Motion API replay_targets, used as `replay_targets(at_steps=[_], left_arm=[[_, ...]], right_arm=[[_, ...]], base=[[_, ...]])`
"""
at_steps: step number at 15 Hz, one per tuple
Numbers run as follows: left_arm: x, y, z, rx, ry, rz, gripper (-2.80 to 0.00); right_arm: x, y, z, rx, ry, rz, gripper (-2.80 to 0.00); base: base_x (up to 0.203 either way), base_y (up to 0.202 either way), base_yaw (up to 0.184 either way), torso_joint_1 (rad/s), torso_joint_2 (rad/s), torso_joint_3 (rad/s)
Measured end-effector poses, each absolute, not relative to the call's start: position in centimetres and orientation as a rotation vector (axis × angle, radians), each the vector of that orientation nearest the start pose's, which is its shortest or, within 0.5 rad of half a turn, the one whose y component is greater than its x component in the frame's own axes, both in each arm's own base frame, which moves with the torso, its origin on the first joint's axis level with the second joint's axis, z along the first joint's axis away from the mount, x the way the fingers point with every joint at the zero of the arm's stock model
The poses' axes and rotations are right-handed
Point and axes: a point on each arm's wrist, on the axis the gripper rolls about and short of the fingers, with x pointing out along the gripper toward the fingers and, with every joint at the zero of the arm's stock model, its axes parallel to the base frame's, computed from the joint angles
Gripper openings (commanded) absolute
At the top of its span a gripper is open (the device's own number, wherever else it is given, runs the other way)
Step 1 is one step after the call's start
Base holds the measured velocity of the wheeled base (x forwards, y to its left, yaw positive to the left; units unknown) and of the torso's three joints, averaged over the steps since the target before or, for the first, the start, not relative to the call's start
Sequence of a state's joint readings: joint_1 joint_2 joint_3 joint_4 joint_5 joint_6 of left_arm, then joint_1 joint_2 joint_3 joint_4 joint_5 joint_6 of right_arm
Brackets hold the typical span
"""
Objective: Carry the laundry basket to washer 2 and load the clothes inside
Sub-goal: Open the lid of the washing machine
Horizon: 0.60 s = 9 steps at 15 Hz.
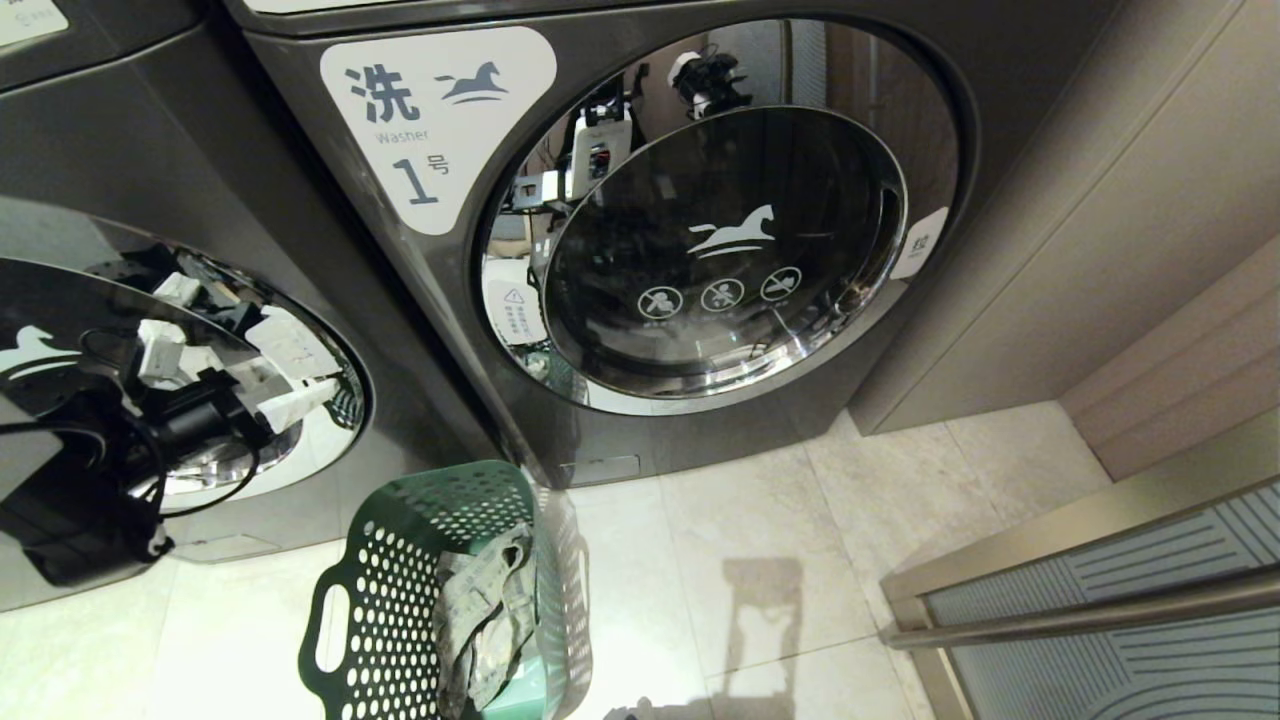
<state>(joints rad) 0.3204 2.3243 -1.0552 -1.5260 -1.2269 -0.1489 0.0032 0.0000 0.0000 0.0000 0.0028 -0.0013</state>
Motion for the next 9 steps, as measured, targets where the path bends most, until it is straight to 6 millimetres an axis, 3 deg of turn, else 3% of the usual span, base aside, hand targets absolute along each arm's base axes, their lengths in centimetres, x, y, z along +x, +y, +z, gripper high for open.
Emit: replay_targets(at_steps=[9], left_arm=[[38.88, 10.66, 9.01, 0.047, -0.1, -0.92, 0.0]], right_arm=[[-2.28, 0.0, 7.55, -0.001, 0.0, 0.006, -2.8]], base=[[0.0, 0.0, 0.0, 0.0, 0.0, 0.0]])
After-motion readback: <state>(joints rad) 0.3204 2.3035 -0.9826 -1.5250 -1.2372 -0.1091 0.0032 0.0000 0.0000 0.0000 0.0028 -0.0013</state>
